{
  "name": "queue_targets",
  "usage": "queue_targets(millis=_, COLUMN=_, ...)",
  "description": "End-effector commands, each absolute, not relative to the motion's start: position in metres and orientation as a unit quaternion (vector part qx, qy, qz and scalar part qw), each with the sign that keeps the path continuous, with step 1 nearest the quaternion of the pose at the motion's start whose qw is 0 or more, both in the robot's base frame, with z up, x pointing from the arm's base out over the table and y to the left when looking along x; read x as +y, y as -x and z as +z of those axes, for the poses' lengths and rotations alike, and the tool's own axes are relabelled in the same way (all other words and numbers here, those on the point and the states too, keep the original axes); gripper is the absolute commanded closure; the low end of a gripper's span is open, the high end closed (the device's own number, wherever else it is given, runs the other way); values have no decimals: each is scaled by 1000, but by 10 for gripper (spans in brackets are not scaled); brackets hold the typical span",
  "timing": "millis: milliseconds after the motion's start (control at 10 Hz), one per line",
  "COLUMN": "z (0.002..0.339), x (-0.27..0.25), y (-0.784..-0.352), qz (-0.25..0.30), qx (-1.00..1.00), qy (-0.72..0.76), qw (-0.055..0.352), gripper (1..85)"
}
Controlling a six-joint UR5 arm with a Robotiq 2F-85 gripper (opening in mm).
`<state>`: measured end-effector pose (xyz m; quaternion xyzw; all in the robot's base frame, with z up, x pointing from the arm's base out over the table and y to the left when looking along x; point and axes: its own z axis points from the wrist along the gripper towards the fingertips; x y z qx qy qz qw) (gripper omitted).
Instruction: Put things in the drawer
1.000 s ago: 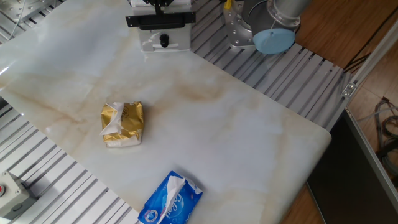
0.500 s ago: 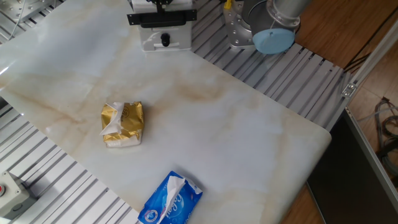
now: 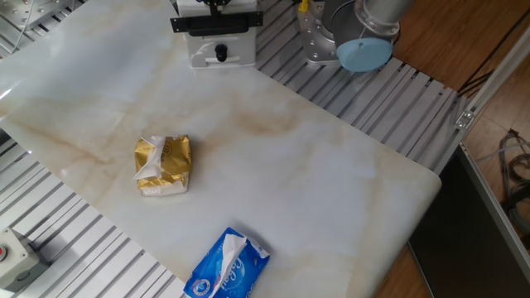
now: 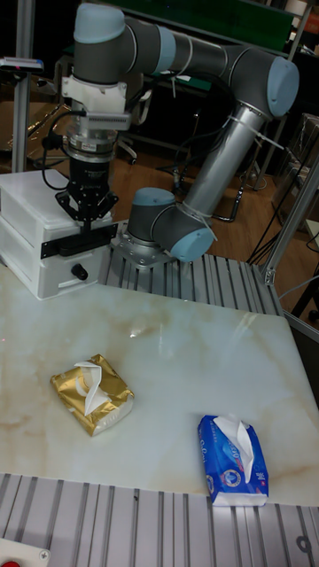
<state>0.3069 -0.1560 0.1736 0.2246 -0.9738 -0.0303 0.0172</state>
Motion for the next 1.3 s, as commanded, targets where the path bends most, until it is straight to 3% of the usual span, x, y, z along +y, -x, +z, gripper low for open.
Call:
queue_targets(millis=0, z=174, x=-160, y=-303, qz=-27, qx=-974, qy=-225, qw=30, gripper=847)
queue_targets(millis=600, z=176, x=-158, y=-300, qz=-26, qx=-975, qy=-216, qw=49, gripper=847)
queue_targets(millis=1200, z=201, x=-121, y=-339, qz=-25, qx=-983, qy=-181, qw=17, gripper=847)
